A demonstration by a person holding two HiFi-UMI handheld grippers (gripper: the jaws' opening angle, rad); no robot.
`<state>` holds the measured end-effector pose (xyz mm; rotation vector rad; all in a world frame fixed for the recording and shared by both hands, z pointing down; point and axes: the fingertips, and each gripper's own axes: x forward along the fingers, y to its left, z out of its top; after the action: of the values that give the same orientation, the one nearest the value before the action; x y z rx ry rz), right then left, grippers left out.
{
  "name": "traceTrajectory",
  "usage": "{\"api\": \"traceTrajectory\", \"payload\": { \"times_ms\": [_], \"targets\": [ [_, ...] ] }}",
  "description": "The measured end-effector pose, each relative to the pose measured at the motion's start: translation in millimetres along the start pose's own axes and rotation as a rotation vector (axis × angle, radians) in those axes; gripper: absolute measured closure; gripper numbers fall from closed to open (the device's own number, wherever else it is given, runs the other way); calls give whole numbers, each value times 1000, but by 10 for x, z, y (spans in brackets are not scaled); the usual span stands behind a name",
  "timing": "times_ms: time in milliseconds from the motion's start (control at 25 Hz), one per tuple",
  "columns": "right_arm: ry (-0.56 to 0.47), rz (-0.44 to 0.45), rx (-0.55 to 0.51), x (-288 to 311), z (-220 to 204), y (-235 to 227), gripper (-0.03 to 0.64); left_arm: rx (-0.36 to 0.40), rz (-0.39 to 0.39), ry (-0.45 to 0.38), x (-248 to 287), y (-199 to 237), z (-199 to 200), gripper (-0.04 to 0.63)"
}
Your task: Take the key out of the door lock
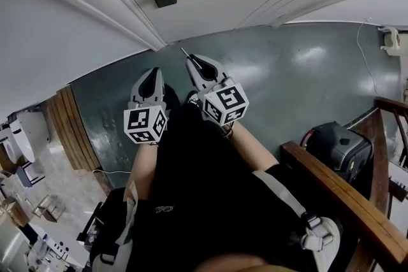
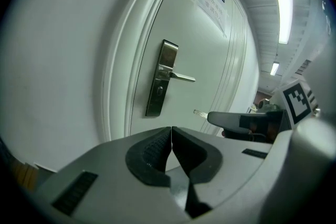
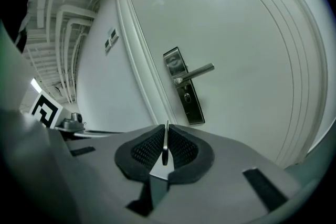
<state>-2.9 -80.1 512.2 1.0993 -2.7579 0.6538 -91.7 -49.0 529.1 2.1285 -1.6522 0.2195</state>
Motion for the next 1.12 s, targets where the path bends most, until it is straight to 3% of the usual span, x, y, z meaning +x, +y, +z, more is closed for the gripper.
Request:
{"api": "traceTrajectory", "payload": {
  "times_ms": [200, 560, 1120],
  "targets": [
    [32, -18, -48, -97, -71, 30, 588, -8, 6, 26, -78, -12, -65, 572],
    [-4, -43, -163, -188, 258, 179, 588, 10, 13, 1, -208, 50, 188, 572],
    [-125, -109, -243, 20, 841, 636, 588, 52, -117, -114, -377, 96, 824, 572]
  ]
}}
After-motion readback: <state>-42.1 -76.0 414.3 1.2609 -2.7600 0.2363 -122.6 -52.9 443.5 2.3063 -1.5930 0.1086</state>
